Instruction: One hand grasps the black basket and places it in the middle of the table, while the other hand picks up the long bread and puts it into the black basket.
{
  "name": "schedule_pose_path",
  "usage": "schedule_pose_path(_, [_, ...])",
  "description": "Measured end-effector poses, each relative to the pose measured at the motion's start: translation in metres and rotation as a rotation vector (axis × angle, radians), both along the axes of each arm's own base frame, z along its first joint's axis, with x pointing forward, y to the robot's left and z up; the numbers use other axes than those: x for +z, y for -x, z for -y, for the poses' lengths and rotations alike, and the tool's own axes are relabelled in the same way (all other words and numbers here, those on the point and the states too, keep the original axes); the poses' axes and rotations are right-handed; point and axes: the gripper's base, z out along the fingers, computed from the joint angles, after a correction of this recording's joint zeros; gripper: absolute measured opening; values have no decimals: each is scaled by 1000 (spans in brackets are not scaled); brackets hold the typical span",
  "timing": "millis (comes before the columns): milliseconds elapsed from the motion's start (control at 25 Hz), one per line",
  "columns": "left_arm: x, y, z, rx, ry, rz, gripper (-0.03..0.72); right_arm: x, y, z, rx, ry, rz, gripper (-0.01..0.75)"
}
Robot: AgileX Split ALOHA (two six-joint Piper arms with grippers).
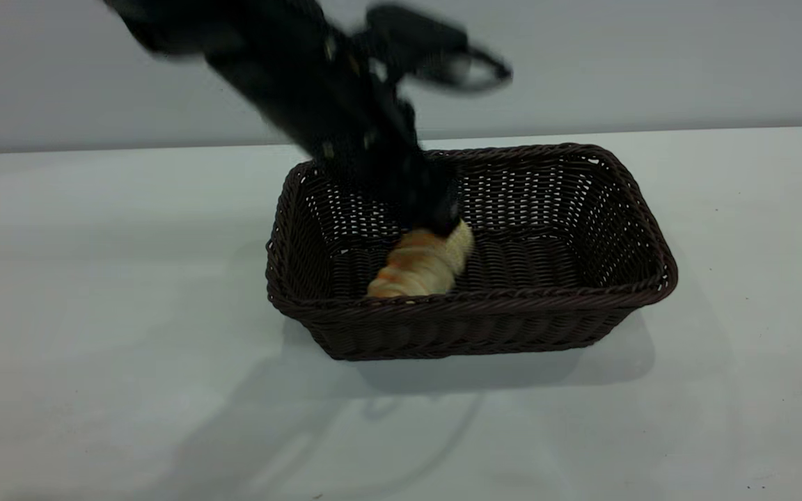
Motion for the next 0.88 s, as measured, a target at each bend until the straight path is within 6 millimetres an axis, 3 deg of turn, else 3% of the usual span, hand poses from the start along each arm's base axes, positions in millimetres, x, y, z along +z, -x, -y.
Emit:
schedule_pose_path(120, [57, 12, -6, -47, 23, 51, 684, 0, 0, 0, 0, 0, 1, 500])
schedule_pose_path(240, [120, 36, -19, -94, 47, 92, 669, 0, 0, 0, 0, 0, 1, 500])
schedule_pose_path(360, [180, 72, -41, -116, 82, 114, 638, 0, 0, 0, 0, 0, 1, 500])
schedule_pose_path(480, [220, 108, -65, -110, 79, 109, 614, 0, 0, 0, -1, -1, 1, 500])
schedule_pose_path(640, [231, 145, -100, -52, -47, 16, 603, 0, 0, 0, -1, -1, 1, 500])
schedule_pose_path(880, [186, 184, -137, 85, -278, -265, 593, 0, 0, 0, 0, 0, 1, 500])
